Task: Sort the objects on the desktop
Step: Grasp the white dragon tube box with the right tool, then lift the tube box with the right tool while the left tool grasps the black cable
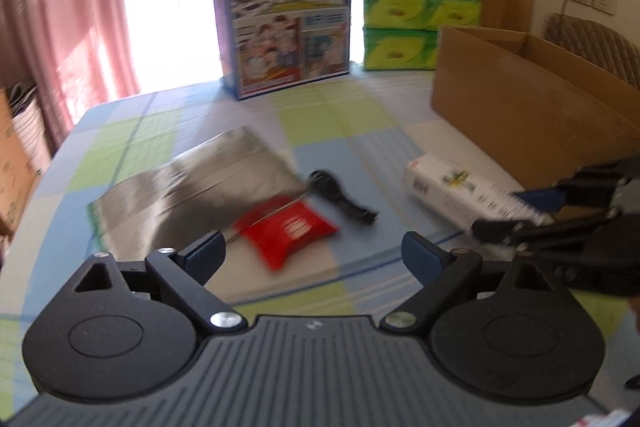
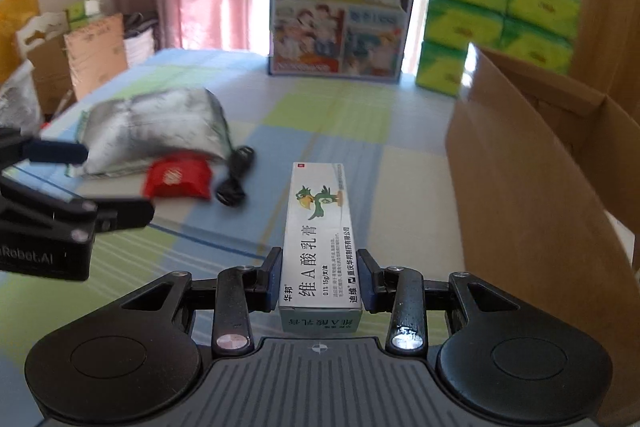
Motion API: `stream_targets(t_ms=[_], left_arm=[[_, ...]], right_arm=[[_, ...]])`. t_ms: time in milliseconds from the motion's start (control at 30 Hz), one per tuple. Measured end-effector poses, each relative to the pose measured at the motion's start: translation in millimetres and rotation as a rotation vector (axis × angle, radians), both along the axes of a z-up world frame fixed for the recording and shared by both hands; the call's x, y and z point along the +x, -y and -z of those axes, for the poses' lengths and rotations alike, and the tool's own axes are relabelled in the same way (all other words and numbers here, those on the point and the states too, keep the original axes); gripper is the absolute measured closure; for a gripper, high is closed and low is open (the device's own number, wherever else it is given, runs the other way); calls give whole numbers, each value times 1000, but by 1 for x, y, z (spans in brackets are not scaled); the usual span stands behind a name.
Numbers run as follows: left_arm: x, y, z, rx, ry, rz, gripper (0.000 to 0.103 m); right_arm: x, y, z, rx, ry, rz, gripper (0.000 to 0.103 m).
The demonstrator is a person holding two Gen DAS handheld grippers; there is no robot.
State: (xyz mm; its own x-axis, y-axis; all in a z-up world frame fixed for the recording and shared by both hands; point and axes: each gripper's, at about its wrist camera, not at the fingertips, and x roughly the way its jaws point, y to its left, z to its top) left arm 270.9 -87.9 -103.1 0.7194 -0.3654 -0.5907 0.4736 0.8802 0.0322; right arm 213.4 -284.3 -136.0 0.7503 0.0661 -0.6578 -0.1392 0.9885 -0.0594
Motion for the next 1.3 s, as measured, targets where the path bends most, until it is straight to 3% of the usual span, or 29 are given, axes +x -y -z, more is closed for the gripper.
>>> stream_targets(t_ms=[200,367,500,567,633,700,767,833,967,1033,1300], left_arm=[[17,35,13,5,8,73,23],[35,48,26,-6,-26,75,44],[48,59,29,2,-36,80,47],[54,66,33,42,-43,88,50],[59,69,37,72,-50,75,54],[63,68,37,61,-68,58,60],[64,66,37,51,-76,48,74],[60,64,36,51,-80,50,79],[42,56,33,65,-96,83,81],[28,49,31,70,-99,99,81],[-46,0,26,75,-126,115,81]], right_arm=[[6,14,9,28,-26,25,67],[10,21,10,65,-39,39,67],[11,21,11,75,-47,39,66],[12,21,11,81,-48,39,65],[12,19,13,76,-50,35,55],[12,19,14,79,-52,31,53],[12,18,14,84,-54,27,52],[12,19,13,98,-57,32,53],[12,19,11,108,-71,37,55],[10,20,11,109,-84,38,67],[-26,15,-2,134,-163,16,68]])
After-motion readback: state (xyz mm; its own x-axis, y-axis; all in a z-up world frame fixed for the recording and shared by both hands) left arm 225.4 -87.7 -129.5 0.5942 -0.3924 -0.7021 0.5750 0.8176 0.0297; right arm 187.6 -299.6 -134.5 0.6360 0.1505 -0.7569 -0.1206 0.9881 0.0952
